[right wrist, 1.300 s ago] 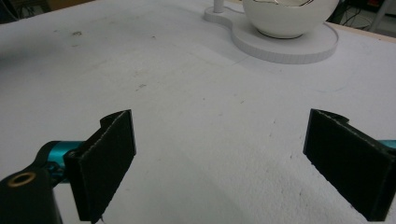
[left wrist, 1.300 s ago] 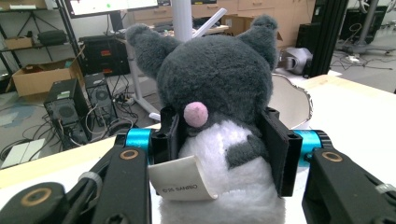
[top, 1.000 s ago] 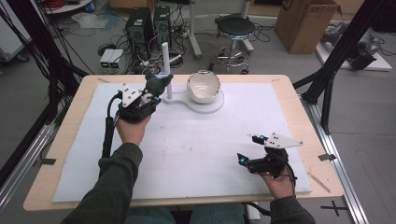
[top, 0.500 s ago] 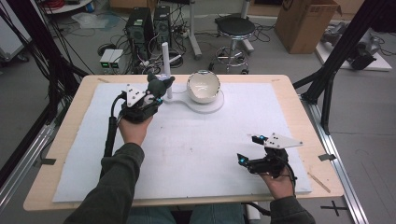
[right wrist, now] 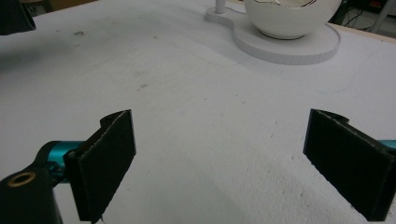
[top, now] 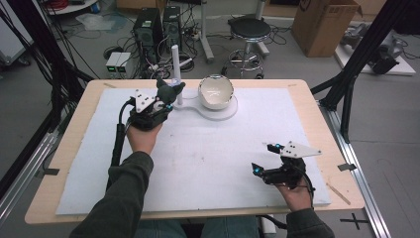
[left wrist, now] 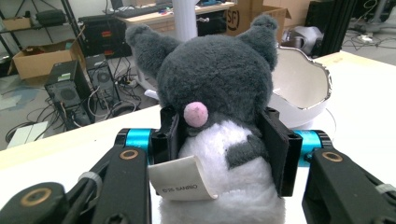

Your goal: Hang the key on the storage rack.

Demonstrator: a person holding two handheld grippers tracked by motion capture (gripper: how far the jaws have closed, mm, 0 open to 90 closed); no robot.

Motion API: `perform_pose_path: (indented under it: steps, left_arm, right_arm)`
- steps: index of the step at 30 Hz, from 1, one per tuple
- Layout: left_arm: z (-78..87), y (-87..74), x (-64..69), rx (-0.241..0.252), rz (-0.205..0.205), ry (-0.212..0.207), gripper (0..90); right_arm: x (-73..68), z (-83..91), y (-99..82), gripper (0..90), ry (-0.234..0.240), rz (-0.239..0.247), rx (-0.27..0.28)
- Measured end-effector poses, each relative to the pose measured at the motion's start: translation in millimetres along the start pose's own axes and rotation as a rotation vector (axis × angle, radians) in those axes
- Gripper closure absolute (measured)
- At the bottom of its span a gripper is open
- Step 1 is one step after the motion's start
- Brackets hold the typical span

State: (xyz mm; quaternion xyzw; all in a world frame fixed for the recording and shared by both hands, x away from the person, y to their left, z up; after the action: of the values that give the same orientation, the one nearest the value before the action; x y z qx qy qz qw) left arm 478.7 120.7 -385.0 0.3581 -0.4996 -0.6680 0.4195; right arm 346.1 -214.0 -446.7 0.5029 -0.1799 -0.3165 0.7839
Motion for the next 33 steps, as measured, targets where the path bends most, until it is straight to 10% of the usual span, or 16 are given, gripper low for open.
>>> perform_pose_path:
  steps: [33]
  left_arm:
    - [-14.2, -20.8, -1.1, -0.103, 0.031, -0.005, 51.9]
  right_arm:
    - [-1.6, -1.1, 0.2, 8.7, 0.01, 0.006, 0.0]
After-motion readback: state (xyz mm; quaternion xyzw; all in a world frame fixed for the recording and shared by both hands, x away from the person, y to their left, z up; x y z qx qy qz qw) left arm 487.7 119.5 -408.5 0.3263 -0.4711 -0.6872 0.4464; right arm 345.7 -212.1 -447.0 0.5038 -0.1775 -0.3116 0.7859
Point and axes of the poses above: each handheld gripper's, and its own axes: z roughly backward along the jaws, y roughly out of its top, x roughly to its right, the point moved 9 cm from there along -z, roughly forward along the jaws
